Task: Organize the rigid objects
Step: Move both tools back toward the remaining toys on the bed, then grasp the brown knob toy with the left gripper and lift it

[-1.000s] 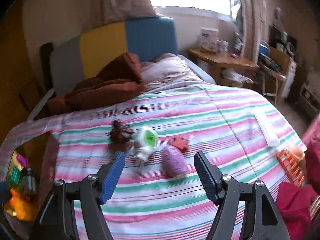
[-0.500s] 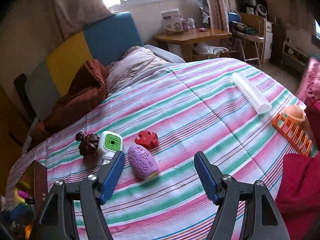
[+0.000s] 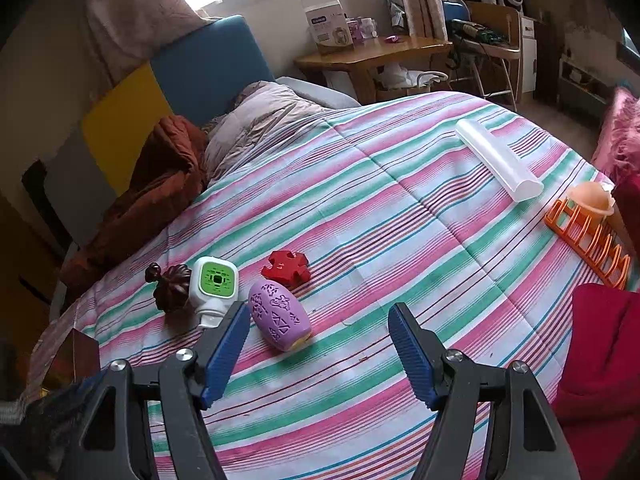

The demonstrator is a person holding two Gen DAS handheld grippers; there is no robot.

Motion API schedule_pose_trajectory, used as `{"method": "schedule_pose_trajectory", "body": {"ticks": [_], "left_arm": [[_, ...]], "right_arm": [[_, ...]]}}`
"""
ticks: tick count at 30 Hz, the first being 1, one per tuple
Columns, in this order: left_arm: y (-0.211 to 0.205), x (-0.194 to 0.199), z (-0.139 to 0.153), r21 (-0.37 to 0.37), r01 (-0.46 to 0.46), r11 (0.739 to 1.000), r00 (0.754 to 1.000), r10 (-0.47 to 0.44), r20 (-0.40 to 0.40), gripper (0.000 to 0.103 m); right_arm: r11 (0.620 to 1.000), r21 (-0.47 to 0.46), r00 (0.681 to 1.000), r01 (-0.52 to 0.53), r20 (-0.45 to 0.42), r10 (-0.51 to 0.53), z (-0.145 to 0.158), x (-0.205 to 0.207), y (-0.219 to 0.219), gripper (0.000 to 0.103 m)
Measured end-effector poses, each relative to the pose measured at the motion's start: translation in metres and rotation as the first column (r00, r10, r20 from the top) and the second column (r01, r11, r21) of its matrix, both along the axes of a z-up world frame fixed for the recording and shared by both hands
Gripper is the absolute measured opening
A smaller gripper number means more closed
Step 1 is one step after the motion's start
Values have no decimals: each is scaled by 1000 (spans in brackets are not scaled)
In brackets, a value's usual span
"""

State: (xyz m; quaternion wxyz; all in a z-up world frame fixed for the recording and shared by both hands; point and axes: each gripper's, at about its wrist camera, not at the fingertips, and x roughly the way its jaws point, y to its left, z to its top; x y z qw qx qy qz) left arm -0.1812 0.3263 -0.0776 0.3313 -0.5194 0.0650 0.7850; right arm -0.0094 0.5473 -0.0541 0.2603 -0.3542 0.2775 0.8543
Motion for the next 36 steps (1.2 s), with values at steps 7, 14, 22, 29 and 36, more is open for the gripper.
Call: {"method": "schedule_pose_trajectory", "body": {"ticks": [7, 14, 22, 29, 36], "left_arm": [[32, -28, 11, 9, -11, 1000, 992, 12, -127, 40], [70, -37, 6, -35, 36, 999, 974, -43, -224, 40], [86, -49, -22, -82, 53, 995, 957, -74, -280, 24], [54, -28, -6, -19, 26, 999, 954, -30, -298, 24], [12, 22, 24, 25, 1, 1000, 931, 8, -365, 24]], "right_arm": [[999, -16, 999, -32, 9, 33, -3, -5, -4, 72], [999, -29, 999, -40, 12, 41, -5, -4, -5, 72], [999, -32, 999, -40, 25, 41, -8, -5, -5, 72], [999, -20, 999, -35, 29, 36, -8, -6, -5, 72], [998, -34, 997, -49, 62, 51, -15, -10, -5, 72]]}}
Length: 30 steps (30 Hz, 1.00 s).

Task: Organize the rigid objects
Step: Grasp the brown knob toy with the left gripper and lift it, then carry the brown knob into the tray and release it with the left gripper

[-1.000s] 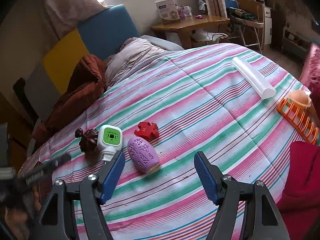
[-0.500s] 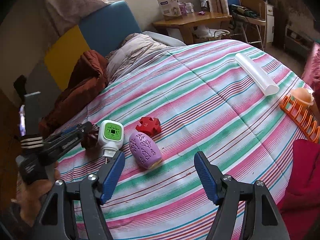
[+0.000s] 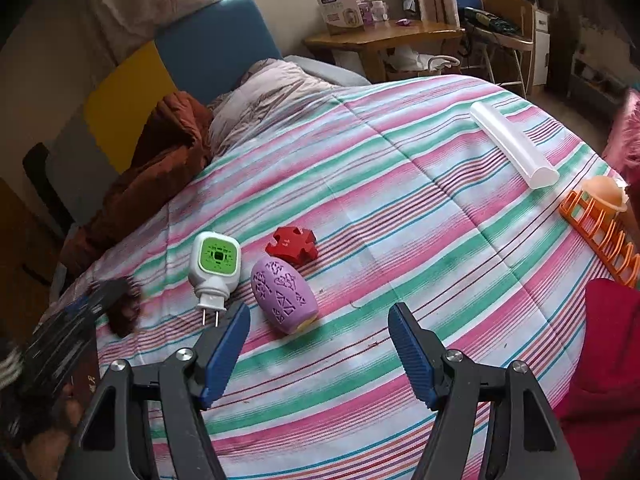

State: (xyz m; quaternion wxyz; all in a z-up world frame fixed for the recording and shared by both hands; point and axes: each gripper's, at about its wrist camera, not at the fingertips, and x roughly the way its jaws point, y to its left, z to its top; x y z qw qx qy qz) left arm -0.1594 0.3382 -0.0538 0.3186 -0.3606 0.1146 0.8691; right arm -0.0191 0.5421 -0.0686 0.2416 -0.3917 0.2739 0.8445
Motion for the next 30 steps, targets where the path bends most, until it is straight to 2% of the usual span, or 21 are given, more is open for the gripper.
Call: {"method": "schedule_pose_trajectory", "body": {"ticks": [8, 16, 30], "left_arm": [[-38, 44, 11, 14, -24, 1000, 1000, 24, 10, 24], [-65, 76, 19, 30, -35, 999, 999, 35, 12, 24], [-98, 102, 30, 57, -56, 997, 998, 55, 9, 24]], "right_arm": [[1000, 2, 997, -25, 71, 25, -12, -7, -2, 72], [1000, -12, 994, 7, 109, -6, -19, -6, 5, 72], [998, -13, 965, -56, 258, 57, -45, -21, -3, 72]]}}
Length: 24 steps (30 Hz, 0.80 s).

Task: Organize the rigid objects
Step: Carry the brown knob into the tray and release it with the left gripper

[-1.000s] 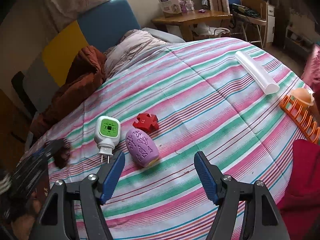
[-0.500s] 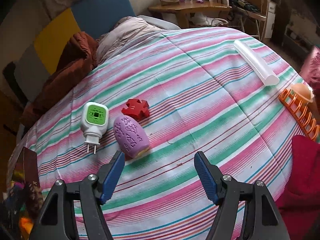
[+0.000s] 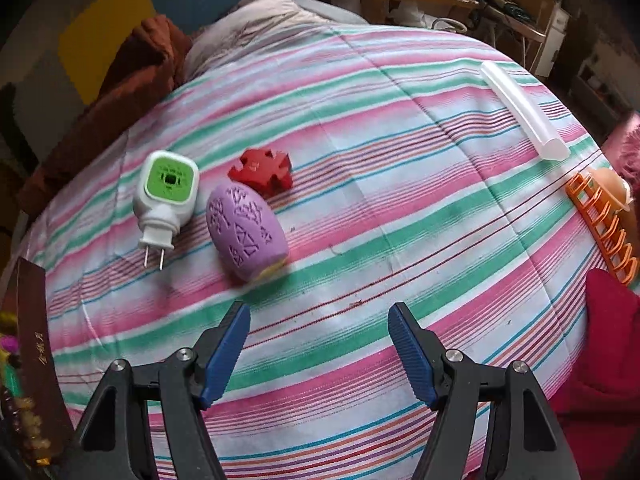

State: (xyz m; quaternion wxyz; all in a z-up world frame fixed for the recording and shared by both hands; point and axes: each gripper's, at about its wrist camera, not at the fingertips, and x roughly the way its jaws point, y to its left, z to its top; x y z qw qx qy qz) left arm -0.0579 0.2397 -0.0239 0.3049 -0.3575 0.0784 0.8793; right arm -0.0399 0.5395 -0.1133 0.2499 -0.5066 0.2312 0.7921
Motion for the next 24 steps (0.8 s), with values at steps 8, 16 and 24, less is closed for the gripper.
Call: {"method": "schedule_pose_trajectory", "body": {"ticks": [8, 16, 24], "left_arm": [[-18, 7, 4, 11, -11, 1000, 1000, 11, -2, 24], [-39, 12, 16, 42, -34, 999, 999, 34, -9, 24], [-65, 16, 26, 70, -65, 995, 998, 67, -18, 24]], "right_arm": [[1000, 0, 998, -7, 67, 7, -11, -2, 2, 72], [996, 42, 990, -73, 125, 67, -17, -10, -8, 82], [995, 68, 992, -68, 107, 60, -19, -7, -11, 85]]}}
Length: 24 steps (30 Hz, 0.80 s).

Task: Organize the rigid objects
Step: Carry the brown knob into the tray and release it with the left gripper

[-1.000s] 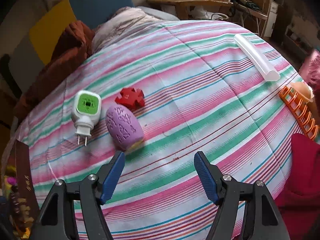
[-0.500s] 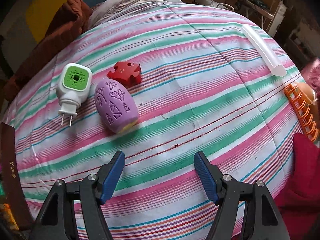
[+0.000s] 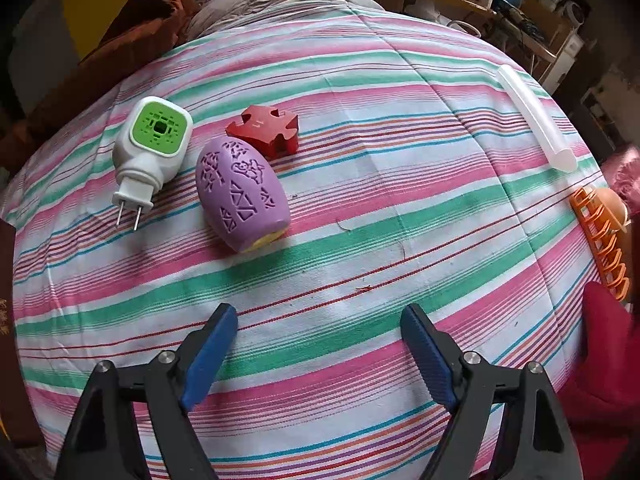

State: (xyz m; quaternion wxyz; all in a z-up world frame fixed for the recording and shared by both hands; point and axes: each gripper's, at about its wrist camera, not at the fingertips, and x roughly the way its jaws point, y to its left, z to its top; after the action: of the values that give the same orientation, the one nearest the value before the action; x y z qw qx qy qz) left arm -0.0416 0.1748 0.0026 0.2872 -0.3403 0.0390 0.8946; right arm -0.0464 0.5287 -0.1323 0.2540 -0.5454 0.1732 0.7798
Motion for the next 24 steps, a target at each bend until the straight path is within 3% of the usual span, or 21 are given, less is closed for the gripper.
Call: {"method": "schedule_pose_trajectory", "body": {"ticks": [10, 14, 18, 21, 24], "left_arm": [[-79, -9, 10, 62, -157, 986, 987, 156, 28, 24], [-137, -21, 7, 76, -287, 955, 958, 283, 52, 24], [-192, -38, -9, 74, -411, 908, 908, 402, 117, 24], [-217, -49, -22, 96, -461, 882, 879, 440, 185, 24], [-229, -62, -31, 127, -475, 871, 867, 438, 239, 24]], "right_arm": [[999, 19, 999, -37, 21, 37, 0, -3, -4, 91], [999, 24, 999, -47, 29, 46, 0, -4, -4, 91], [998, 26, 998, -49, 30, 49, 1, -4, -4, 91], [998, 32, 998, -53, 30, 53, 2, -5, -5, 91], [998, 36, 998, -57, 30, 56, 2, -5, -6, 91]]}}
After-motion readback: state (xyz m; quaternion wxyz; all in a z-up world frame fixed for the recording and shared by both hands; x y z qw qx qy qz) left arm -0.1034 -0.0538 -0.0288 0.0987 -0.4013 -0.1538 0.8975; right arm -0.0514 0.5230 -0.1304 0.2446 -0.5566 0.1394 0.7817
